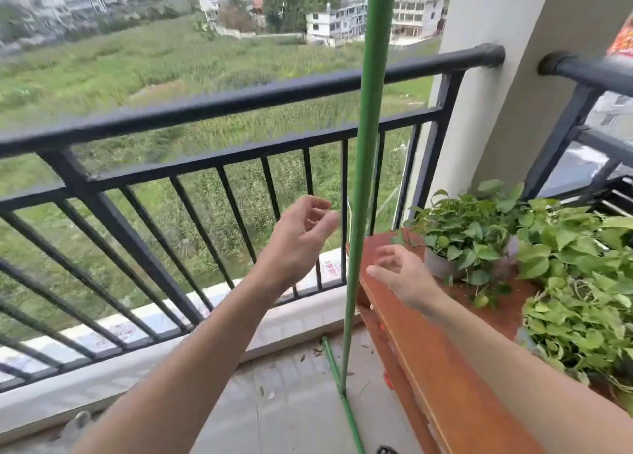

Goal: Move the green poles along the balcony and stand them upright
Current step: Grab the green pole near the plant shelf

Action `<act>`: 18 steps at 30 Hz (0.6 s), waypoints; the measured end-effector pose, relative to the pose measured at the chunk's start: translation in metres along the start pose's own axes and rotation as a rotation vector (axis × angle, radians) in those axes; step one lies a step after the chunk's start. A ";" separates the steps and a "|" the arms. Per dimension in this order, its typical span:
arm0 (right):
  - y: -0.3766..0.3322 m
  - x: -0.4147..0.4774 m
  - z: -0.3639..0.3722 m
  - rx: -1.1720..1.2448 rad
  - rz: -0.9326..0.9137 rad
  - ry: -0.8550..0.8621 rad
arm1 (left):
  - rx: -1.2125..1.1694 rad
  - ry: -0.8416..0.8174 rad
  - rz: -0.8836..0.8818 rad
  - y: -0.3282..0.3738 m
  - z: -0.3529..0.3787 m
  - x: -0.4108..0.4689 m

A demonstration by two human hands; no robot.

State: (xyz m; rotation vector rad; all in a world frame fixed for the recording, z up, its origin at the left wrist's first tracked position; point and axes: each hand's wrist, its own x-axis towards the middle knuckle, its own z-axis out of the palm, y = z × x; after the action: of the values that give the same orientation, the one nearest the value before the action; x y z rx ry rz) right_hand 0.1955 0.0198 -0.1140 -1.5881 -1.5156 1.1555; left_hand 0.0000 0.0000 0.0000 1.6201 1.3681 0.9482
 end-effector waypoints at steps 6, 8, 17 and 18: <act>-0.010 0.060 0.017 0.013 -0.034 -0.204 | -0.004 0.075 0.098 0.037 0.018 0.056; -0.011 0.075 0.023 0.067 -0.063 -0.275 | -0.049 0.066 0.094 0.046 0.021 0.066; -0.032 0.083 0.060 0.068 -0.194 -0.597 | -0.165 0.127 0.158 0.046 0.007 0.054; -0.035 0.079 0.067 0.057 -0.198 -0.636 | -0.177 0.144 0.172 0.044 0.001 0.048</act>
State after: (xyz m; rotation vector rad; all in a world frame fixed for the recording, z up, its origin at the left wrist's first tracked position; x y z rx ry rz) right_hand 0.1151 0.0945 -0.1217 -1.0403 -1.9534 1.6614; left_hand 0.0248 0.0426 0.0421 1.5780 1.2143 1.2728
